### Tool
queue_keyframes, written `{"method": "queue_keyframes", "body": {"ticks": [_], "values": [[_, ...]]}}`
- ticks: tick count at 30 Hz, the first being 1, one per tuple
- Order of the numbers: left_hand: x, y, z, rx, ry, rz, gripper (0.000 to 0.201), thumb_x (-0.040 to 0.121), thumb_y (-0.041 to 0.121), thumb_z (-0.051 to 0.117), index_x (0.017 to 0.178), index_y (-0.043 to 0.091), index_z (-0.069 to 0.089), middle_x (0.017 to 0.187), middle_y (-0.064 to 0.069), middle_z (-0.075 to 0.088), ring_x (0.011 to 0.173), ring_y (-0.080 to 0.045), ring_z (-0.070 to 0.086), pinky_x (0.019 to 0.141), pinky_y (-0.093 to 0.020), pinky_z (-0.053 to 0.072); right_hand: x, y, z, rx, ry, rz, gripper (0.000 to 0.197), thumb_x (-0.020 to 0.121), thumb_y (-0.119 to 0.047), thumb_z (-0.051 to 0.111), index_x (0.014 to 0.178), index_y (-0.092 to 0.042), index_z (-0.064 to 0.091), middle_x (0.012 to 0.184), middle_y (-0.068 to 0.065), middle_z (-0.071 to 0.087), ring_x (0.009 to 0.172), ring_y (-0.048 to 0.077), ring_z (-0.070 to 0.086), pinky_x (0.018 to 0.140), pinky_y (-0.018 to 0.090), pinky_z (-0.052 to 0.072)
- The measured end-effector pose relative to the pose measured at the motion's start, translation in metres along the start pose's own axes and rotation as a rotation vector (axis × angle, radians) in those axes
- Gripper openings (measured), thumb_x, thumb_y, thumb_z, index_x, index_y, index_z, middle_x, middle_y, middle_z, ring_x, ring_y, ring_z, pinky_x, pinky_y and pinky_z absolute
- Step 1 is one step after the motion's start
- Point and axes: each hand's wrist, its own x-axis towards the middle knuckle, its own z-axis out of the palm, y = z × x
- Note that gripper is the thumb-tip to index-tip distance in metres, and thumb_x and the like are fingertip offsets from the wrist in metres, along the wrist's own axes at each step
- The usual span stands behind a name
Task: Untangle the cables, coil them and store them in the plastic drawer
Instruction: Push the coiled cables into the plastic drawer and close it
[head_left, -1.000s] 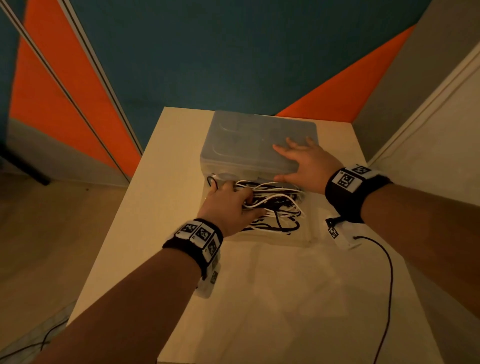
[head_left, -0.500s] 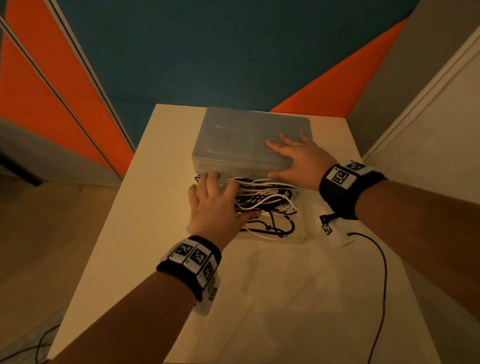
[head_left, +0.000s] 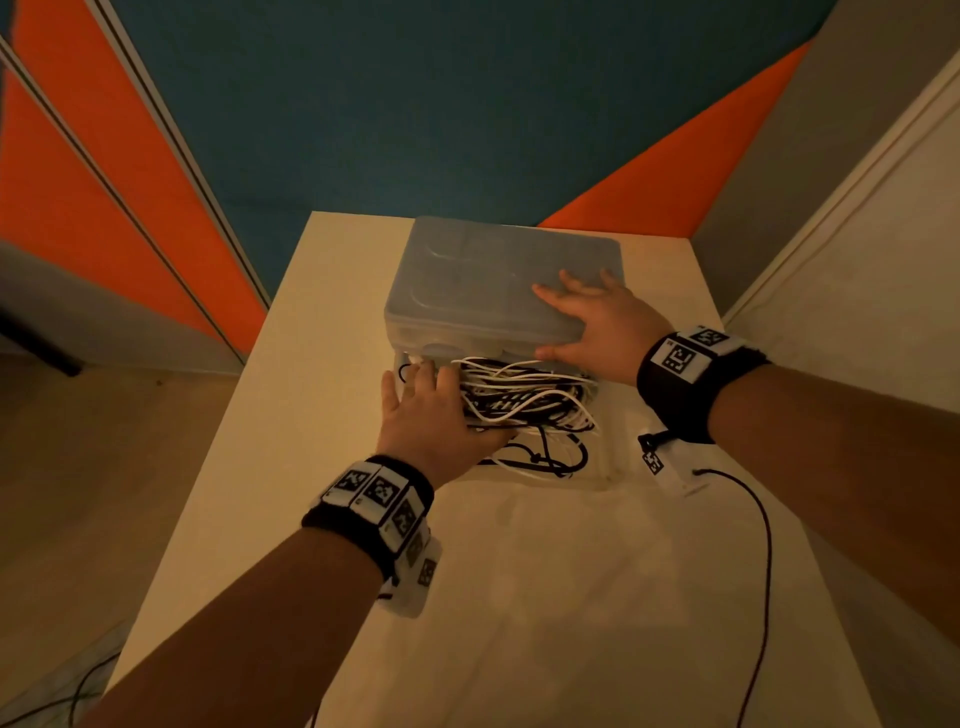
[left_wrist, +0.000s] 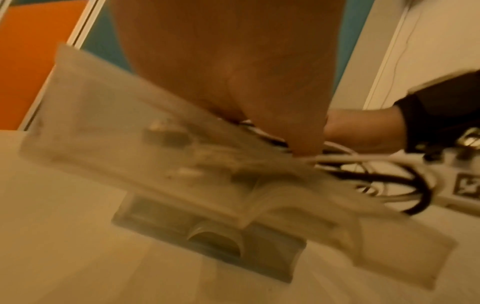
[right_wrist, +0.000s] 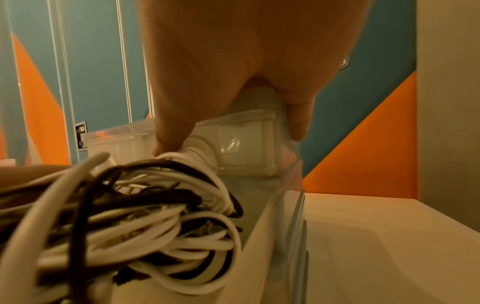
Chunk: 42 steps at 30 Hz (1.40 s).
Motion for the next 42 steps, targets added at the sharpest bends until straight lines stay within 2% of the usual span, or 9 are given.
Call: {"method": "queue_keyframes", "body": {"ticks": [4,7,11,14,18,26,31,37,42], "values": [[-0.024,0.0,-0.021,0.019,-0.008,0.07,0.095,0.07,0.078,0.044,0.147,0.025,0.026,0.164,-0.009,0.017,0.152,-0.029,0.009,0.119,-0.058,-0.004,0.002,0.001,-0.001,0.012,-0.011,-0.005,0.084,0.078,-0.066,0.062,0.147,-0.05,0.016,0.161,-0.004,0.011,0.147,0.039,0.0,0.12,0.048,0.009],[-0.033,0.0,-0.029,-0.008,0.049,0.356,0.087,0.078,0.078,0.037,0.152,0.033,0.022,0.165,-0.003,0.015,0.153,-0.027,0.008,0.121,-0.051,-0.003,0.001,0.002,-0.002,0.012,-0.016,-0.015,0.085,0.077,-0.066,0.061,0.147,-0.05,0.015,0.161,-0.003,0.011,0.147,0.039,0.001,0.119,0.048,0.009],[-0.011,0.008,-0.022,0.234,-0.147,0.637,0.077,0.086,0.072,0.024,0.154,0.044,0.002,0.166,0.003,-0.011,0.153,-0.027,-0.009,0.123,-0.048,-0.004,0.0,0.003,-0.004,-0.01,-0.03,-0.031,0.085,0.076,-0.073,0.054,0.147,-0.05,0.014,0.161,-0.003,0.01,0.147,0.039,0.001,0.119,0.05,0.011],[0.007,0.013,-0.012,0.253,-0.16,0.691,0.072,0.09,0.065,0.021,0.155,0.041,0.005,0.167,-0.002,-0.002,0.153,-0.03,0.003,0.123,-0.049,0.012,0.0,0.003,-0.005,-0.029,-0.047,-0.036,0.081,0.08,-0.074,0.048,0.147,-0.049,0.012,0.162,-0.003,0.009,0.147,0.039,-0.001,0.119,0.05,0.01],[0.015,0.019,-0.002,0.241,-0.108,0.712,0.073,0.098,0.055,0.034,0.155,0.033,-0.005,0.166,-0.002,0.013,0.151,-0.029,0.016,0.122,-0.044,0.017,0.0,0.001,-0.006,-0.051,-0.065,-0.039,0.078,0.082,-0.073,0.045,0.148,-0.048,0.011,0.162,-0.003,0.007,0.146,0.041,-0.001,0.119,0.05,0.008],[0.019,0.037,0.0,0.302,-0.189,0.618,0.055,0.106,0.041,0.025,0.157,0.03,0.008,0.167,0.004,0.006,0.153,-0.026,0.007,0.123,-0.044,0.009,0.0,0.001,-0.007,-0.062,-0.091,-0.042,0.078,0.082,-0.075,0.04,0.148,-0.048,0.009,0.162,-0.002,0.005,0.146,0.042,-0.001,0.118,0.051,0.008],[0.009,0.039,0.001,0.217,-0.106,0.615,0.054,0.105,0.037,0.034,0.155,0.027,0.019,0.165,0.0,0.02,0.151,-0.029,0.017,0.123,-0.045,0.013,-0.001,-0.002,-0.012,-0.053,-0.116,-0.045,0.076,0.086,-0.069,0.041,0.15,-0.045,0.009,0.162,0.001,0.004,0.146,0.042,-0.003,0.119,0.049,0.005],[0.0,0.033,-0.005,-0.078,0.135,0.61,0.074,0.08,0.045,0.072,0.139,0.016,0.036,0.138,-0.015,0.048,0.119,-0.036,0.053,0.099,-0.048,0.048,0.003,0.0,-0.012,-0.044,-0.118,-0.057,0.076,0.085,-0.069,0.043,0.15,-0.044,0.012,0.162,0.001,0.005,0.146,0.042,-0.002,0.12,0.05,0.003],[-0.002,0.027,-0.003,0.009,0.043,0.685,0.08,0.094,0.068,0.034,0.156,0.018,0.021,0.16,-0.017,0.021,0.143,-0.036,0.031,0.117,-0.054,0.027,0.005,0.004,-0.009,-0.042,-0.113,-0.062,0.075,0.085,-0.07,0.043,0.149,-0.046,0.011,0.162,0.0,0.006,0.146,0.041,-0.002,0.12,0.053,0.005]]}}
